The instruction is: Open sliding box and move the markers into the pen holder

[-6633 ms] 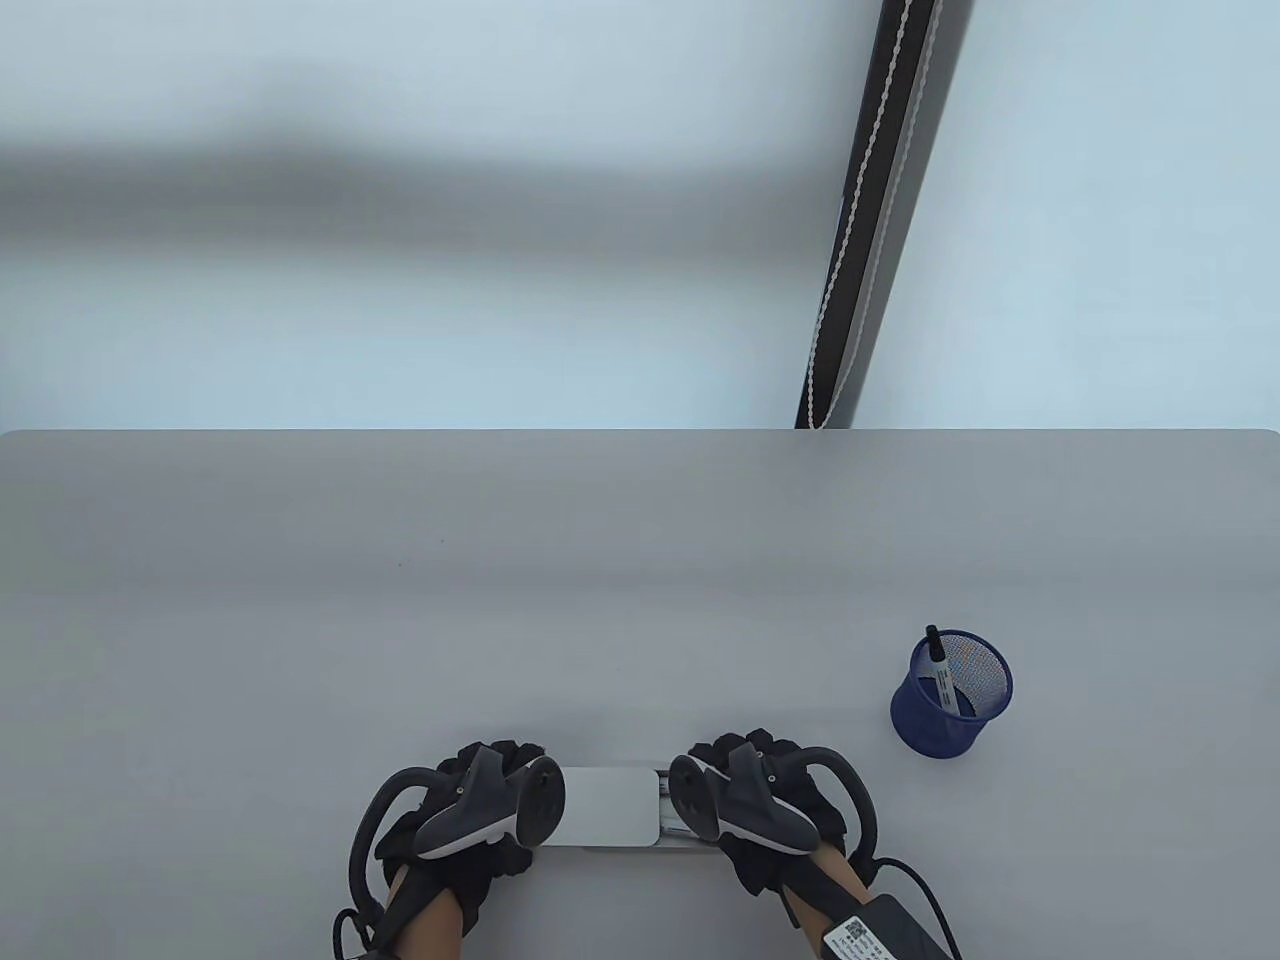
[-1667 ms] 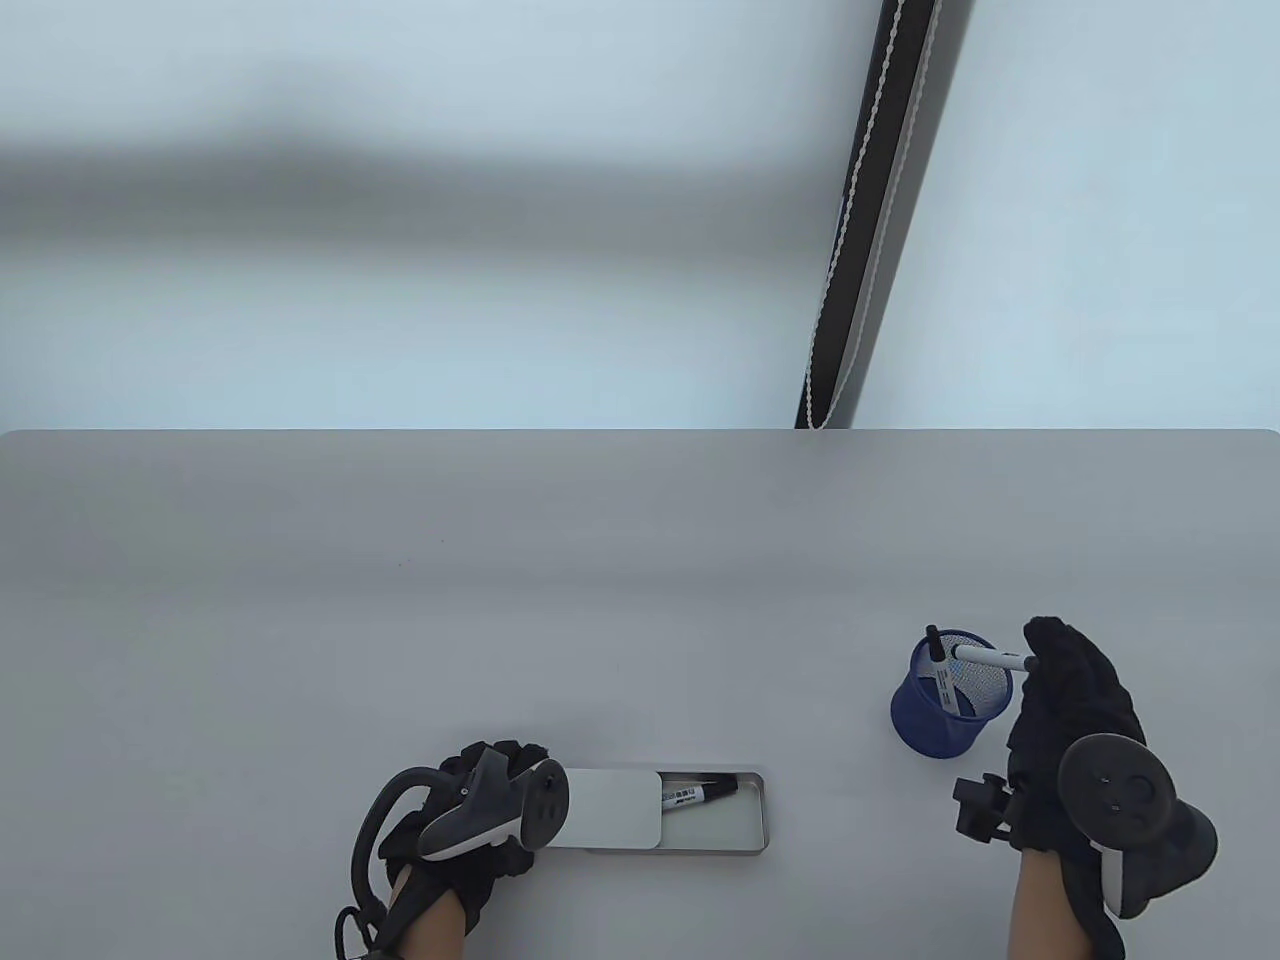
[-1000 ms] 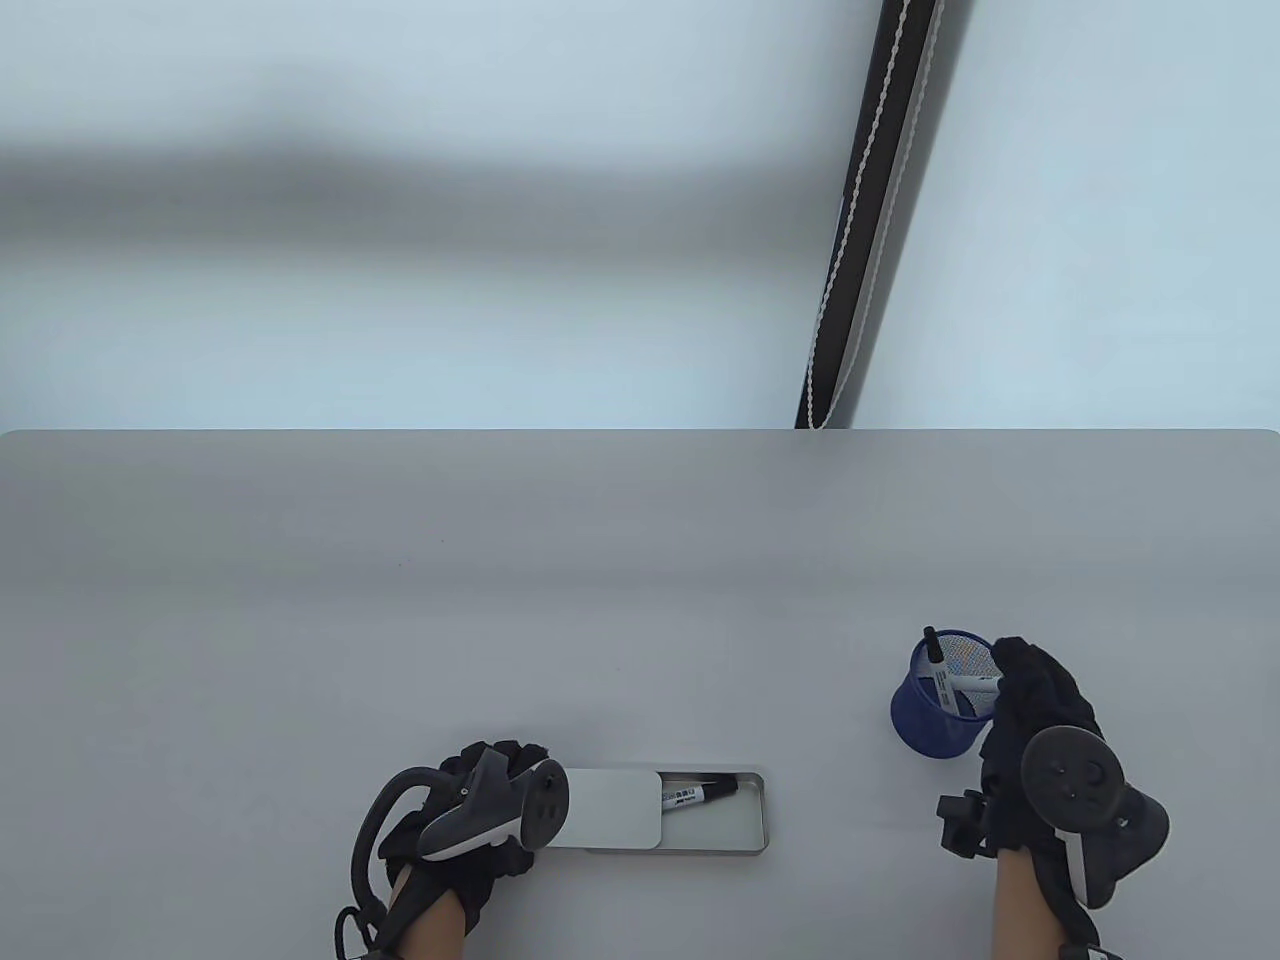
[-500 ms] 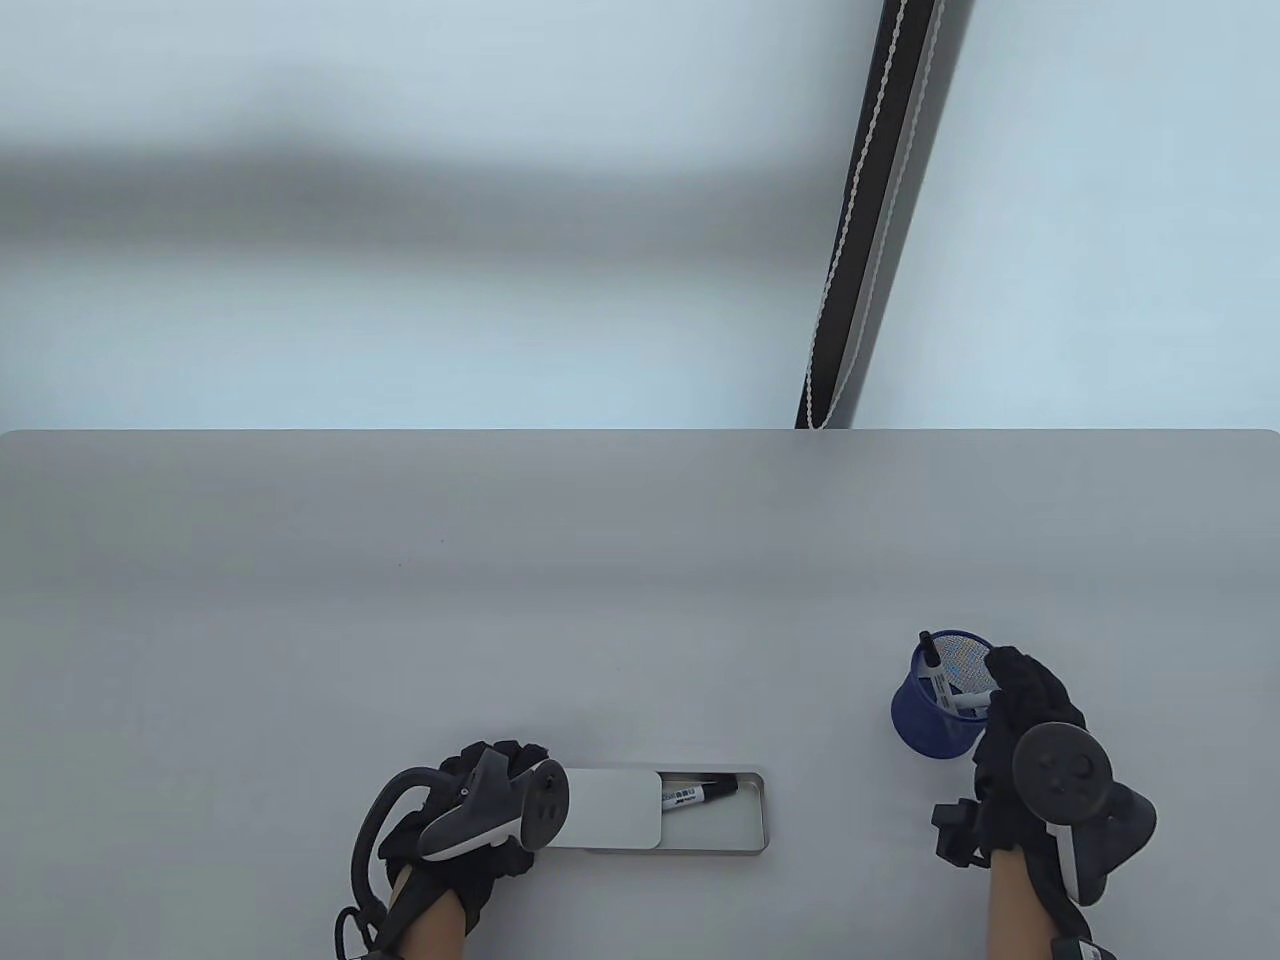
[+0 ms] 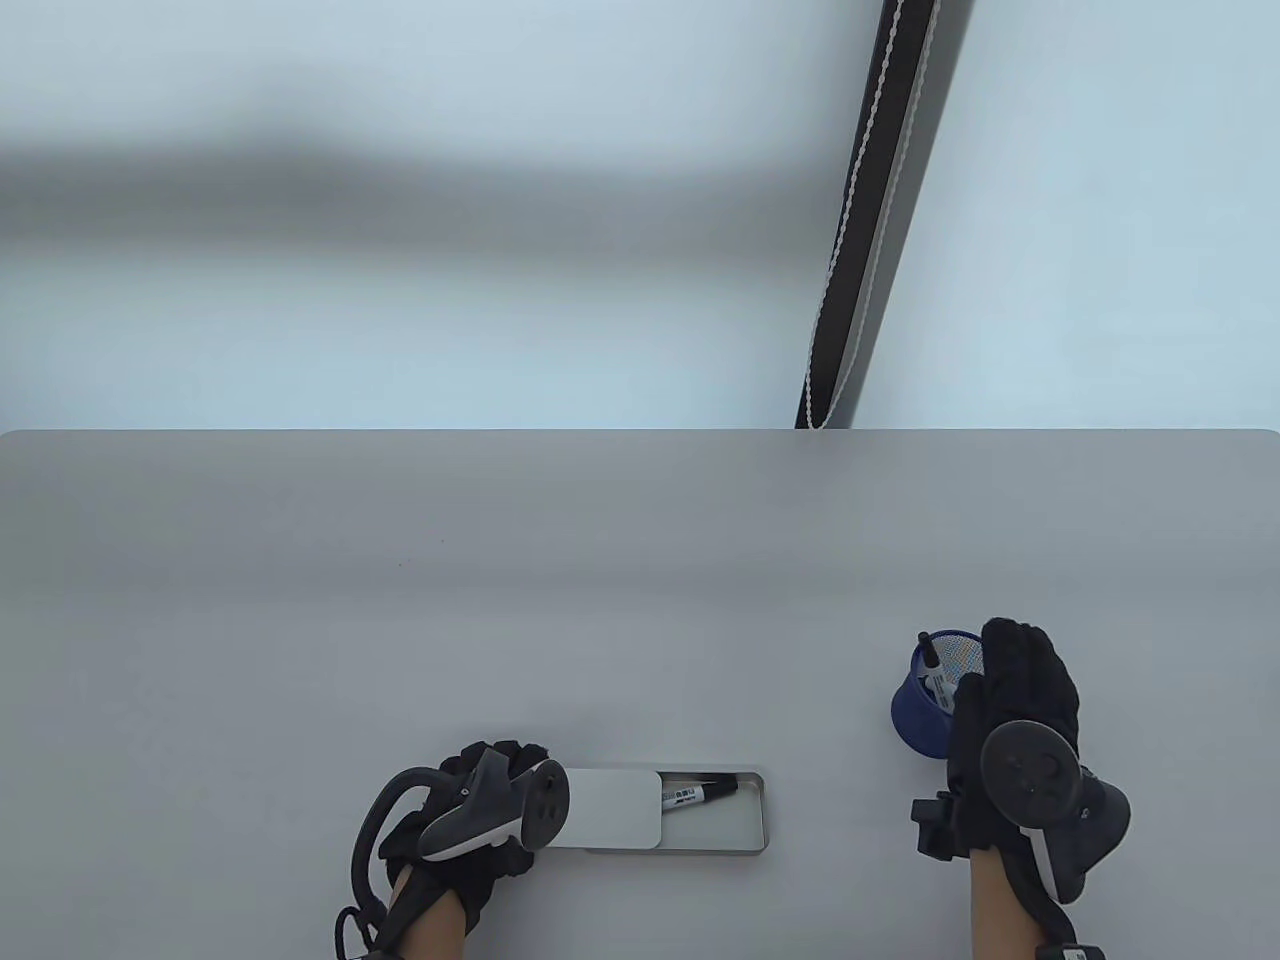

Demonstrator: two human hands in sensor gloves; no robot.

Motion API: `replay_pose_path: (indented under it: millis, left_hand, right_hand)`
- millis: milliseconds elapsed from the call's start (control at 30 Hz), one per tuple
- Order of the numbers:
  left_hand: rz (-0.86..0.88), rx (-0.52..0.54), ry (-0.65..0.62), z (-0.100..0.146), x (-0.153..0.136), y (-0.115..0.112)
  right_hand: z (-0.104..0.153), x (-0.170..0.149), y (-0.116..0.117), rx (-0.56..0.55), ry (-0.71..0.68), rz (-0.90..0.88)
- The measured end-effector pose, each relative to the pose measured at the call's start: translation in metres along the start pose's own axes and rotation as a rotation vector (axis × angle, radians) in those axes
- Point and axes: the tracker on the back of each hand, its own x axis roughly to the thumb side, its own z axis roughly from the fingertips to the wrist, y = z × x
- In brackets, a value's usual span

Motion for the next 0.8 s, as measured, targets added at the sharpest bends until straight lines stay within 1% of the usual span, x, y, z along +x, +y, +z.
replay_pose_path:
  millis: [133, 233, 333, 400, 533, 667, 800]
  left_hand:
    - [-0.001, -0.001, 0.000, 0.000, 0.000, 0.000]
    - [-0.001, -0.001, 0.000, 0.000, 0.000, 0.000]
    - [-0.002, -0.001, 0.000, 0.000, 0.000, 0.000]
    - [-0.002, -0.001, 0.000, 0.000, 0.000, 0.000]
    - [-0.002, -0.001, 0.000, 0.000, 0.000, 0.000]
    - [-0.004, 0.000, 0.000, 0.000, 0.000, 0.000]
    - [-0.004, 0.000, 0.000, 0.000, 0.000, 0.000]
  right_hand:
    - [0.008, 0.030, 0.000, 0.017, -0.118, -0.008]
    - [0.017, 0.054, 0.004, 0.062, -0.210, -0.014]
    - [0.030, 0.077, 0.014, 0.166, -0.300, 0.005]
    - [0.040, 0.092, 0.023, 0.209, -0.374, 0.027]
    - [0.056, 0.109, 0.038, 0.297, -0.479, 0.077]
    - [0.071, 0.119, 0.054, 0.411, -0.556, 0.102]
    - [0.082, 0.124, 0.068, 0.496, -0.638, 0.169]
